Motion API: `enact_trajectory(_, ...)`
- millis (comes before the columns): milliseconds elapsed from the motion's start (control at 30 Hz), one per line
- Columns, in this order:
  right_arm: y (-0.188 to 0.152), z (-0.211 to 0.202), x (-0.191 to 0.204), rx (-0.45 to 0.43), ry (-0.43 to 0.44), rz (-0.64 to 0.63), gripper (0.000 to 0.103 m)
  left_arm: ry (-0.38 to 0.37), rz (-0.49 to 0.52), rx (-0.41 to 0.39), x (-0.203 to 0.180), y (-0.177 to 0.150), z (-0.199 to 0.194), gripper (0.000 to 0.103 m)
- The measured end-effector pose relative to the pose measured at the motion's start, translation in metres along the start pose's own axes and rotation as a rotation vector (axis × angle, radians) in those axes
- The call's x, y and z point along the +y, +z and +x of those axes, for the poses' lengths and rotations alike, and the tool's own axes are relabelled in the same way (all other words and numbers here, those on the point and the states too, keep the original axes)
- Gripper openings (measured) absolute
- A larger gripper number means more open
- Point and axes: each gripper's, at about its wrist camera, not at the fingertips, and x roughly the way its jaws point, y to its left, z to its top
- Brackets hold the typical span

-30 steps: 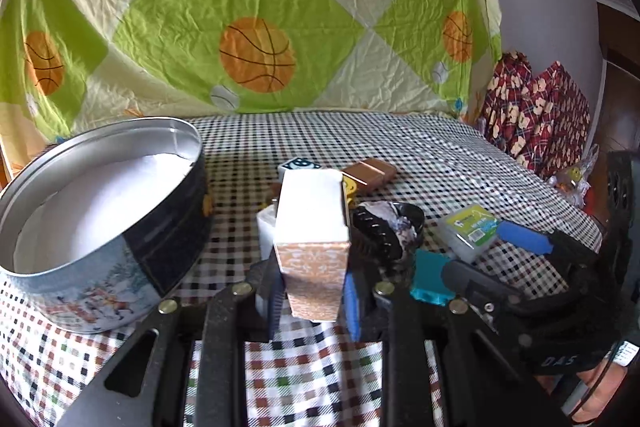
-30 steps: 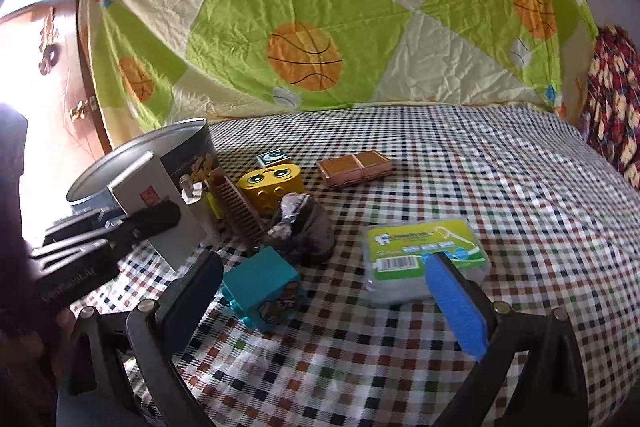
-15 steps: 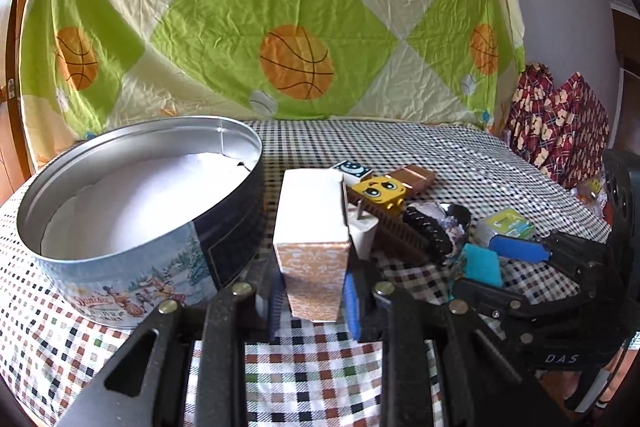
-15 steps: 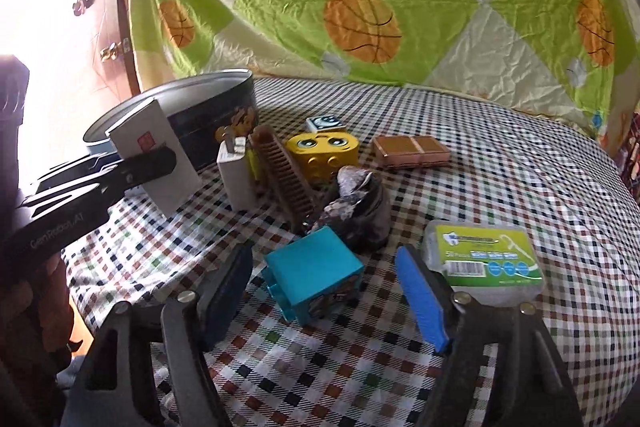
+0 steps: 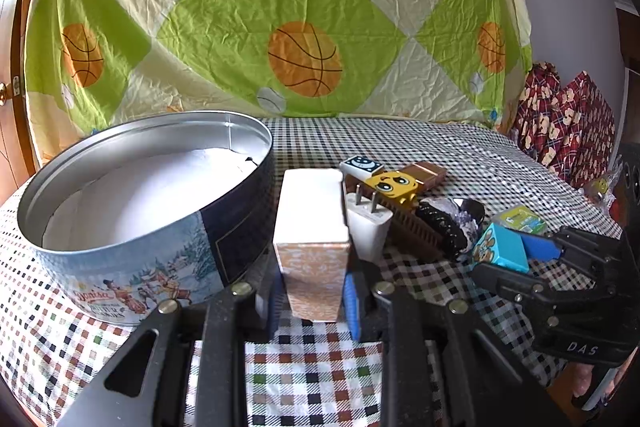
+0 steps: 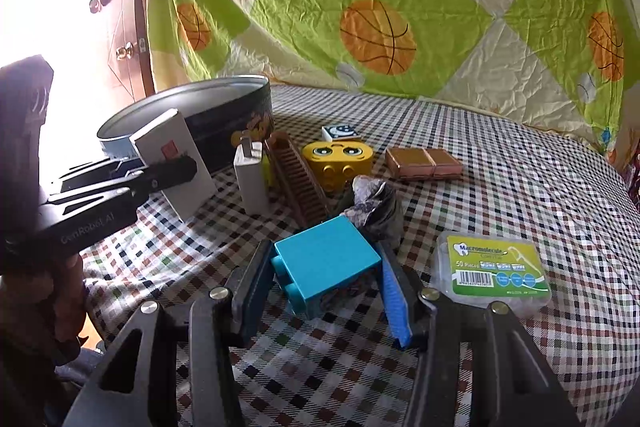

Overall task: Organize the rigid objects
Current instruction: 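Close the left tool on the white box while the right tool grips the light-blue block, then lift the white box with the left tool while the right tool lifts the blue block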

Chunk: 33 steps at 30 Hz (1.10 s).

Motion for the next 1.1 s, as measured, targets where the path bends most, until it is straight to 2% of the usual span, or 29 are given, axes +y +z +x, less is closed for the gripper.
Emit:
enact_trajectory(433, -0.001, -0.013, -0.004, -0.103, -0.018, 0.024, 0.053, 0.007, 0.017, -0.028, -0.001, 0.002, -0.002, 0.023)
enact_trajectory(967, -0.009, -0.033, -0.008, -0.252, -0.063, 0.08, 0.053, 0.009, 0.04, -0.103, -0.002, -0.002, -0.011, 0.023)
enact_trajectory(1100, -0.007, -0.03, -0.009, -0.241, -0.106, 0.097, 0.053, 0.011, 0.047, -0.113, -0.002, -0.003, -0.013, 0.023)
